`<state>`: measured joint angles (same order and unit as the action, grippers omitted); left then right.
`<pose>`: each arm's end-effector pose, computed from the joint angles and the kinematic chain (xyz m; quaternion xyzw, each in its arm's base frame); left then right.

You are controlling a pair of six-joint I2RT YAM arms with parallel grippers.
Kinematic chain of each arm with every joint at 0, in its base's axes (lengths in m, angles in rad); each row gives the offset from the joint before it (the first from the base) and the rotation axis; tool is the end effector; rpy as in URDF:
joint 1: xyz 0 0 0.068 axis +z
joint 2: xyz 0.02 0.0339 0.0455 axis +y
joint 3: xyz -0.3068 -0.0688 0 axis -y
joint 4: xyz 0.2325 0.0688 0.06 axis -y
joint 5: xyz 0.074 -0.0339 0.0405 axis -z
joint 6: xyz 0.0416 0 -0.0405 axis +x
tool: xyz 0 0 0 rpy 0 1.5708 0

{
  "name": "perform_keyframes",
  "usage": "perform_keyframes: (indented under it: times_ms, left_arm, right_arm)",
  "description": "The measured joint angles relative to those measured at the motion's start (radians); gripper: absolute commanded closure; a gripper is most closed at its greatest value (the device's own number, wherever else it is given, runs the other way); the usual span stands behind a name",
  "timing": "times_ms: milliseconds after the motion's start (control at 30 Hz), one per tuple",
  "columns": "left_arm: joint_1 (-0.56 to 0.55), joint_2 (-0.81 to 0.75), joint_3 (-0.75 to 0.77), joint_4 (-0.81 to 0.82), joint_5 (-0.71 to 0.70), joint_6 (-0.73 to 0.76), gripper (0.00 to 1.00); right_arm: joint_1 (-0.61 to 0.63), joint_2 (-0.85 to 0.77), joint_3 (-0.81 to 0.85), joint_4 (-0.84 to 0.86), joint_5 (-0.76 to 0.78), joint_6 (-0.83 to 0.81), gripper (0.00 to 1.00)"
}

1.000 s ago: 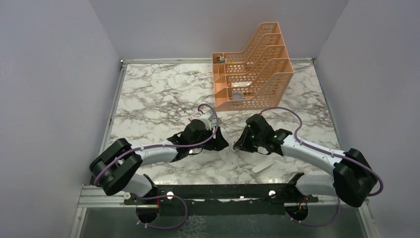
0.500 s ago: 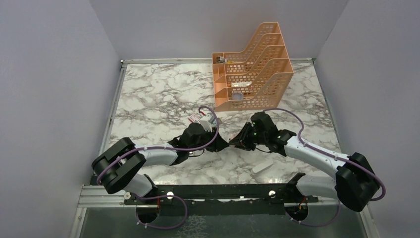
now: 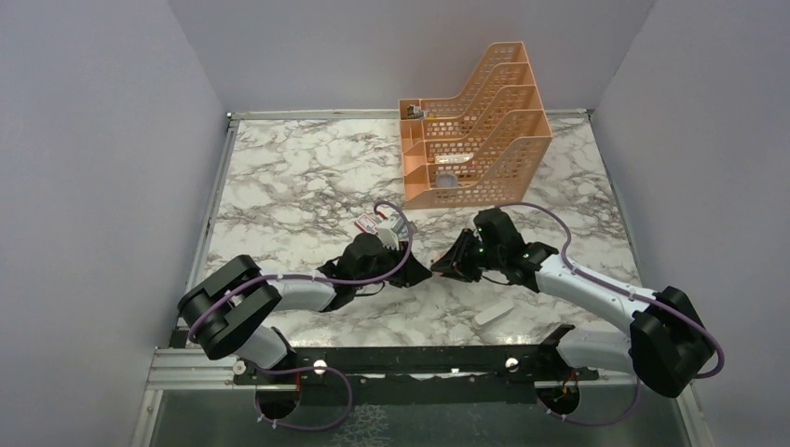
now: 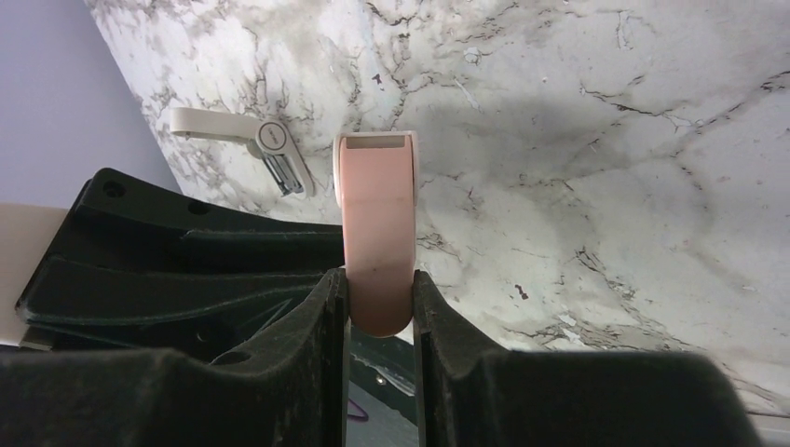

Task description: Load the staples into the stapler

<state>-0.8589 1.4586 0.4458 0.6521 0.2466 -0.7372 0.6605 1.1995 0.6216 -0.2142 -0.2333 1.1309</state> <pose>0.1665 -0.2085 0.2126 0.1195 0.8105 -0.4748 0.3216 0.1652 0.1405 0.2412 0.1712 0.9039 0.3616 0.1516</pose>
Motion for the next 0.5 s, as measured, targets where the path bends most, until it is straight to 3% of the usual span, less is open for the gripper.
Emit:
perform_keyframes:
  times_ms: [133,500]
  left_arm:
    - [-0.001,0.032,0.002,0.031,0.020,-0.023,1.00]
    - [-0.002,0.045,-0.005,0.055,0.014,0.000,1.00]
  right_arm:
    - [-0.006,-0.001,0.000,-0.008,-0.002,-0.026,0.78]
    - [-0.082,-0.062,0.002,-0.093,-0.077,-0.148,0.77]
